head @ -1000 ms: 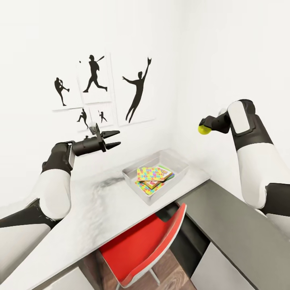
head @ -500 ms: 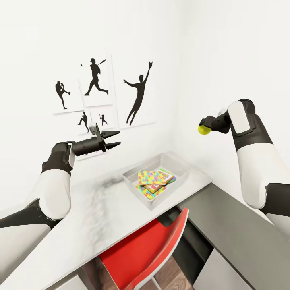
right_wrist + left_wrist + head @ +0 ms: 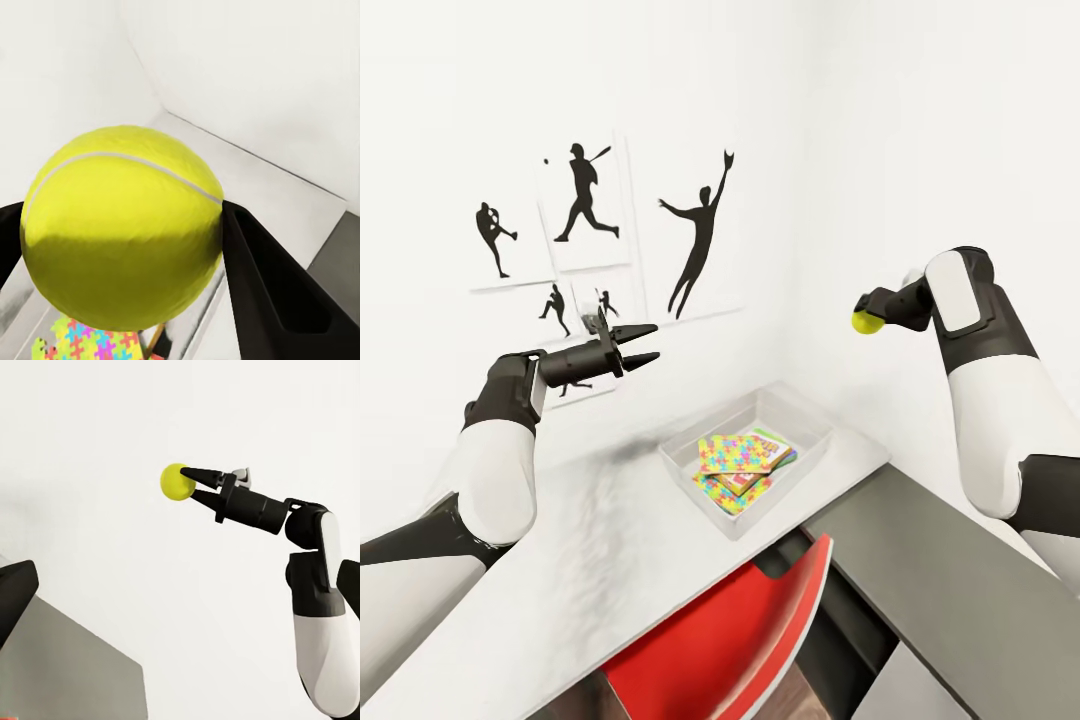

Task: Put all the toys in the child's room - the three board games (two on the bed and one on the table), the two jigsaw puzzles on the table, and the tennis ball on the table - inside the toy box on the table in the child's room.

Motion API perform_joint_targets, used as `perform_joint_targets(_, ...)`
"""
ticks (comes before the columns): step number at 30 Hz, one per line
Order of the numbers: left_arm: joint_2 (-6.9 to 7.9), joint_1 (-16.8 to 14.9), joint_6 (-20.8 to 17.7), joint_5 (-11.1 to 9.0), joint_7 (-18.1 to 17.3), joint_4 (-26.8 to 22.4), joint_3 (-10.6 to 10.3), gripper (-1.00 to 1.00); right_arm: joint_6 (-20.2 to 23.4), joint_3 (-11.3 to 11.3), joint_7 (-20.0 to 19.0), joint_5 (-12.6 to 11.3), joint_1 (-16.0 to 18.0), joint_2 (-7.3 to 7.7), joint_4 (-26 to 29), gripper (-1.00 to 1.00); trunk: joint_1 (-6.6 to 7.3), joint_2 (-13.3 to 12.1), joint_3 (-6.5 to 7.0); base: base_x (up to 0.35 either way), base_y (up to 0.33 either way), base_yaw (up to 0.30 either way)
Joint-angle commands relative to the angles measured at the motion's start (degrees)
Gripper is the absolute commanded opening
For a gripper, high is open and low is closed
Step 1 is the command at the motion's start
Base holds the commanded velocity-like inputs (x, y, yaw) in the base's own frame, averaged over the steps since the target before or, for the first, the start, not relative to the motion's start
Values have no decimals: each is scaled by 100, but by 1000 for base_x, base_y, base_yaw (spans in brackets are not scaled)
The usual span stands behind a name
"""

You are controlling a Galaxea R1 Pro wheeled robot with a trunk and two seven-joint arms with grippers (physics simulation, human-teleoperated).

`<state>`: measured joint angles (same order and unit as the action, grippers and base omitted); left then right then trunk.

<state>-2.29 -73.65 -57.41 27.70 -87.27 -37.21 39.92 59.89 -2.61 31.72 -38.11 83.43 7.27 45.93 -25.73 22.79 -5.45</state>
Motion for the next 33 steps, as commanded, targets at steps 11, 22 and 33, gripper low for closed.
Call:
perform_joint_targets(11, -8, -10, -61, 60, -40, -5, 34, 100, 11, 6, 80, -76, 14, 1, -3, -100, -5, 13, -13, 103, -11, -3)
perform_joint_targets(22, -8, -10, -64, 60, -41, -5, 34, 100, 11, 6, 80, -82, 15, 5, -5, -100, -5, 13, -13, 89, -2, 0)
perform_joint_targets(33, -8, -10, -62, 60, -43, -5, 34, 100, 11, 12, 80, -74, 6, -8, -25, -100, -5, 13, -28, 63, -10, 53)
